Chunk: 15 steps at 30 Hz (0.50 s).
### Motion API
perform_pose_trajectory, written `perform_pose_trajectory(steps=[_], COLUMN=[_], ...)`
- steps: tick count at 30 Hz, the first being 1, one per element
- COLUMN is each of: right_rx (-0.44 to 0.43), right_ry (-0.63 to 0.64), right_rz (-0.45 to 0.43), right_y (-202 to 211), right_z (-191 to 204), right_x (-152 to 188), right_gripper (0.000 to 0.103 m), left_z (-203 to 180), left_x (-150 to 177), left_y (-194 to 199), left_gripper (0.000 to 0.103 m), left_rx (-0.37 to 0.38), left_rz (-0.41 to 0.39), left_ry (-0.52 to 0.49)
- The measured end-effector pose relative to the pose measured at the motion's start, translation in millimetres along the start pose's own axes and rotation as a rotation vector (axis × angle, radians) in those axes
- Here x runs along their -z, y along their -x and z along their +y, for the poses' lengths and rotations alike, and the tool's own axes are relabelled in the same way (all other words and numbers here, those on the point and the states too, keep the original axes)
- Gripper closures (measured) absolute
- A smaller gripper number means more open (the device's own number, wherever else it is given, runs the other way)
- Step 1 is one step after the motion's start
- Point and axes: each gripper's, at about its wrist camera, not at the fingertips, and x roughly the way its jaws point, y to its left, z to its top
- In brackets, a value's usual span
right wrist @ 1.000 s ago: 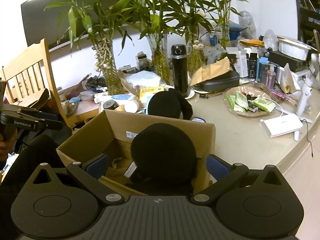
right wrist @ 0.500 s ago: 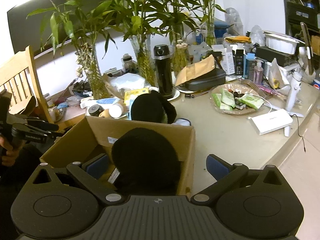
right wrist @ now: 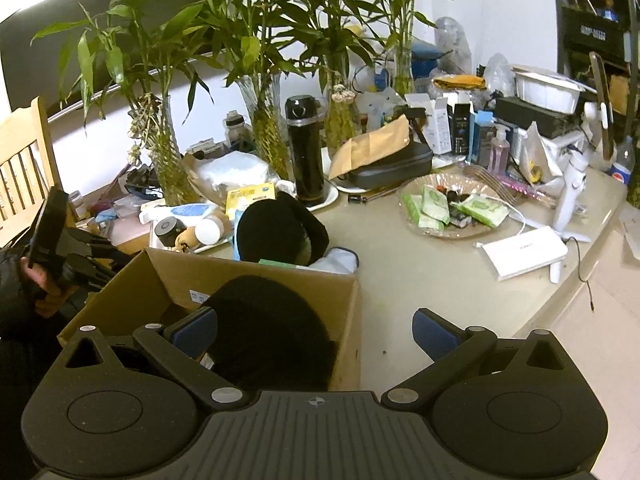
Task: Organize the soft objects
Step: 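Move the left tool down to the white plastic strap on the table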
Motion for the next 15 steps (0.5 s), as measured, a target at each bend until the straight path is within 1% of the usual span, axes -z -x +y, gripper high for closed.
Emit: perform_pose_trajectory(steps=[2, 4, 6, 8, 13, 15], right_rx=[0.006, 0.008, 0.006, 0.009, 0.019, 0.022], right_ry=[0.002, -0.003, -0.009, -0.012, -0.016, -0.02], right_rz=[0.005, 0.01, 0.009, 0.012, 0.02, 0.019], right_y=[-3, -5, -7, -9, -14, -14], right_z=[-1, -2, -2, -3, -4, -4], right_x=[2, 3, 4, 4, 4, 3], right_gripper=[0.0, 0.0, 0.0, 0.0, 0.0, 0.0], left_z=[7, 11, 11, 10, 7, 7], left_x=[-1, -1, -2, -3, -4, -3], left_y=[-11, -20, -29, -37, -55, -64], left_gripper=[0.045, 0.045, 0.045, 0.045, 0.045, 0.046], left_rx=[0.054, 0.086, 0.096, 0.091, 0.093, 0.09], left_rz=[0.034, 0.06, 0.083, 0.102, 0.127, 0.148], left_ry=[-0.002, -0.011, -0.045, -0.084, -0.173, -0.204])
